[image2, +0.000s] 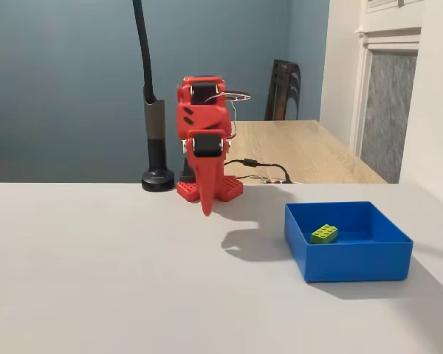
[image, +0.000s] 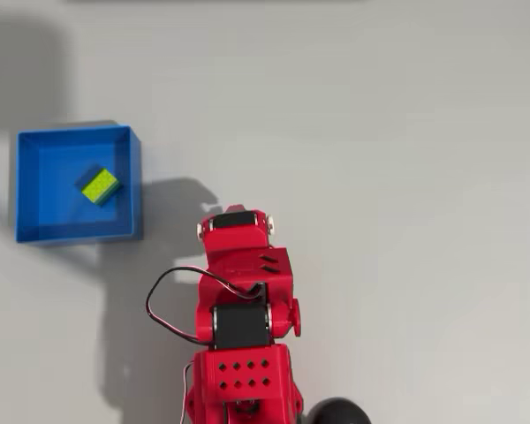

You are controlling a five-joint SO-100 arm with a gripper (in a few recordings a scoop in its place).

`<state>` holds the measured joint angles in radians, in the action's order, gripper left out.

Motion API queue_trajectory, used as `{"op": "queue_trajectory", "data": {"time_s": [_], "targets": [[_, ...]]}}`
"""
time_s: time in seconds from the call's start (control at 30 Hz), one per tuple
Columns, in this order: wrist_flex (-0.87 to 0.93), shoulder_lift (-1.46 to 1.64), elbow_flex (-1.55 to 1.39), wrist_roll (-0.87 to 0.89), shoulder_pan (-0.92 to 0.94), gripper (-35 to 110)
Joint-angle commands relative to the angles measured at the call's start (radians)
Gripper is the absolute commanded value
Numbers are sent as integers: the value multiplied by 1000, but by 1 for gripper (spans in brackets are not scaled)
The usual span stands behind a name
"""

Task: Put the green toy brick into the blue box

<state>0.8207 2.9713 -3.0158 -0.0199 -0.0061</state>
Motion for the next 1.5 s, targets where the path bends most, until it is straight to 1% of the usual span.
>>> {"op": "queue_trajectory", "data": {"time_s": [0.0, 0.4, 0.83, 1.47], "targets": [[-15, 72, -15, -9, 23, 0], [-32, 170, -97, -9, 34, 0], [21, 264, -117, -8, 34, 0], [23, 279, -117, 5, 51, 0]]}}
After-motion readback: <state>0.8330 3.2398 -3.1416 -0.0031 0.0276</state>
